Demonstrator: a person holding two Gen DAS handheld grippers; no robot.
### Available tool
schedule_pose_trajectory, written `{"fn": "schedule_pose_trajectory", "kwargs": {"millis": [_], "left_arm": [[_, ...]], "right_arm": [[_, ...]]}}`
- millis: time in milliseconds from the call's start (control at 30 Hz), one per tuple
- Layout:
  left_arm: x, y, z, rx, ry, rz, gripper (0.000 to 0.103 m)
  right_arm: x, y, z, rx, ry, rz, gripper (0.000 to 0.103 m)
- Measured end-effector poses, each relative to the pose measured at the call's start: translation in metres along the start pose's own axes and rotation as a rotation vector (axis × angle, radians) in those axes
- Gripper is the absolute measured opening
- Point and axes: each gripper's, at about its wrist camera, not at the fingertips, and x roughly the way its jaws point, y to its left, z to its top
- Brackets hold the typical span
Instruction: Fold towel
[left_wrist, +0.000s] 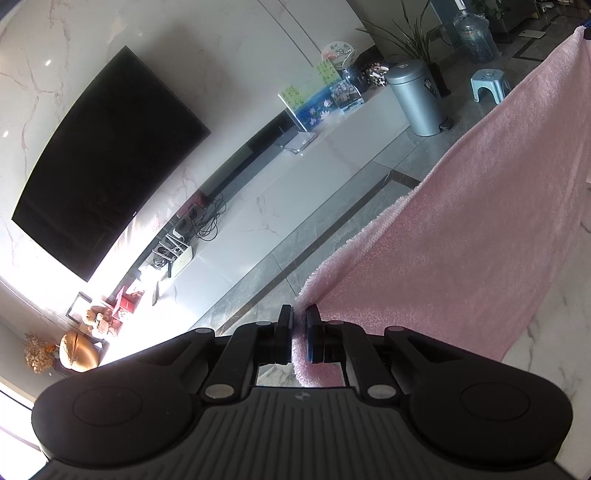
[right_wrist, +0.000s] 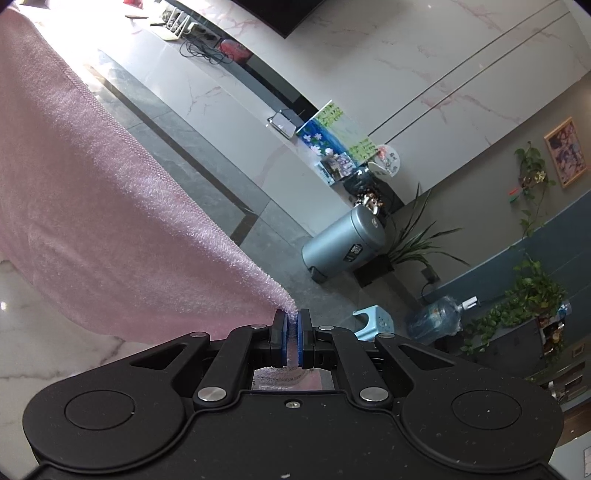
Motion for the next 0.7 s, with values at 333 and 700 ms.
{"fn": "schedule_pose_trajectory", "kwargs": {"millis": [333, 700], "left_arm": [[0.016, 0.002, 0.014, 0.021, -0.012, 0.033, 0.006], [0.032, -0.046, -0.054, 0.082, 0.104, -0.08, 0.006]], "right_arm": [[0.032, -0.008, 0.016, -0.007, -0.003, -0.012, 0.003], [0.042, 0.067, -0.05, -0.109, 0.094, 0.133, 0.003]]}}
